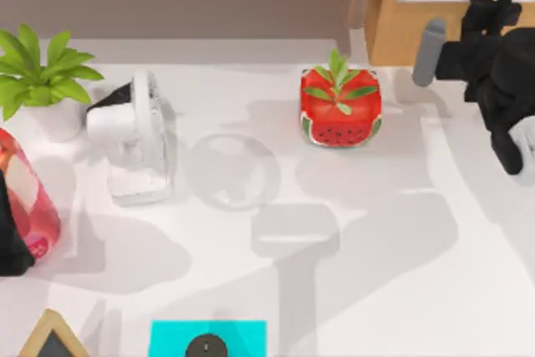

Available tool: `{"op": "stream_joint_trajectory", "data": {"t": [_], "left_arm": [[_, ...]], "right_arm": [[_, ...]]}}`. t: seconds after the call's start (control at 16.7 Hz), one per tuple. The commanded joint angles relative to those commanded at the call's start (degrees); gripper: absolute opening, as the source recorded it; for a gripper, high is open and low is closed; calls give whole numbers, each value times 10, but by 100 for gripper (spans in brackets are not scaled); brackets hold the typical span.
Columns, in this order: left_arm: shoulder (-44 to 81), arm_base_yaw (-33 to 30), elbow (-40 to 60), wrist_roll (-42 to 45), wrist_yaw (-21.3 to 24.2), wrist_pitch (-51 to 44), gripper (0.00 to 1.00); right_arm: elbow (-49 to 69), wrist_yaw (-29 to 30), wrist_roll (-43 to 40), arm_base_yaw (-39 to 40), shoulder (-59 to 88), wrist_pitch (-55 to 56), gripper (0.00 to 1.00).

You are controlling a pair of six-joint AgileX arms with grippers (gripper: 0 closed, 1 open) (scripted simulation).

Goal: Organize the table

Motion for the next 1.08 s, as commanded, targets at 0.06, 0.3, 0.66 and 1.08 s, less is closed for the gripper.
{"op": "stream_joint_trajectory", "data": {"t": [0.06, 0.3, 0.66, 1.08], "left_arm": [[0, 0, 0, 0, 0, 0, 100], [0, 0, 0, 0, 0, 0, 100], [0, 0, 0, 0, 0, 0, 100], [0, 0, 0, 0, 0, 0, 100]], "right_arm": [[0, 0, 0, 0, 0, 0, 90], [0, 0, 0, 0, 0, 0, 100], [-21, 1, 5, 5, 5, -6, 100], [-61, 4, 5, 4, -26, 25, 100]]}}
